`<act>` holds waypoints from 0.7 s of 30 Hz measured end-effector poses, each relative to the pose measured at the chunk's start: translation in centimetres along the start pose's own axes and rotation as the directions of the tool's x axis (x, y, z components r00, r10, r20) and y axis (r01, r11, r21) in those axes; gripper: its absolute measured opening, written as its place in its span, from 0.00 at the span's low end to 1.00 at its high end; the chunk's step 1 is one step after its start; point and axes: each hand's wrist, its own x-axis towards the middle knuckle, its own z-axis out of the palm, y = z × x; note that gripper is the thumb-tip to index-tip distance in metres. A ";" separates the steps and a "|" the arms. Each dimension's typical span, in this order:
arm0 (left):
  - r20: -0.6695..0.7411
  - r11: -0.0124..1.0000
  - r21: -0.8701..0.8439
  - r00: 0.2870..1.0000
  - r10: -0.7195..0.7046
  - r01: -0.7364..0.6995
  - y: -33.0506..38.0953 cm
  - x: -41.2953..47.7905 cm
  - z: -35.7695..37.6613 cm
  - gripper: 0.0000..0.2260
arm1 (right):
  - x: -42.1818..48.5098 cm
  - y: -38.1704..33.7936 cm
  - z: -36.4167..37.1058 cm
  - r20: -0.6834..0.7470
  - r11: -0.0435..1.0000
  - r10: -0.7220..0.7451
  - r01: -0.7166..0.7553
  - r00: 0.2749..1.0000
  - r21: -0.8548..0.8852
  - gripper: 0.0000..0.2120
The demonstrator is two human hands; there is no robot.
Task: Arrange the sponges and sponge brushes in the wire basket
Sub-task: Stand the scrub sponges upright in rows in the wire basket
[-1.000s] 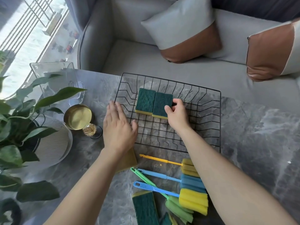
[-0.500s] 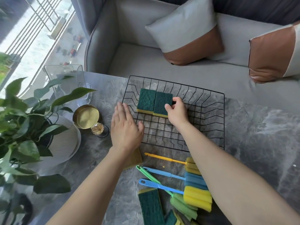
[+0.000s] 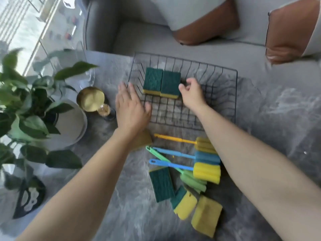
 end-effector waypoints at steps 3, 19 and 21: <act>-0.114 0.997 -0.066 0.993 0.036 -0.044 -0.3 -3.4 -1.3 0.33 | -4.6 0.7 -2.9 -0.101 0.992 -0.120 0.117 0.988 -0.036 0.18; 0.370 0.956 -0.196 0.920 -0.133 0.217 -1.0 -24.7 5.7 0.23 | -32.7 11.6 -2.4 0.073 0.942 -0.116 0.133 0.991 -0.309 0.14; 0.357 0.936 -0.262 0.925 -0.131 0.234 -1.0 -24.8 5.9 0.20 | -32.9 12.2 -2.7 0.067 0.939 -0.054 0.073 0.996 -0.337 0.15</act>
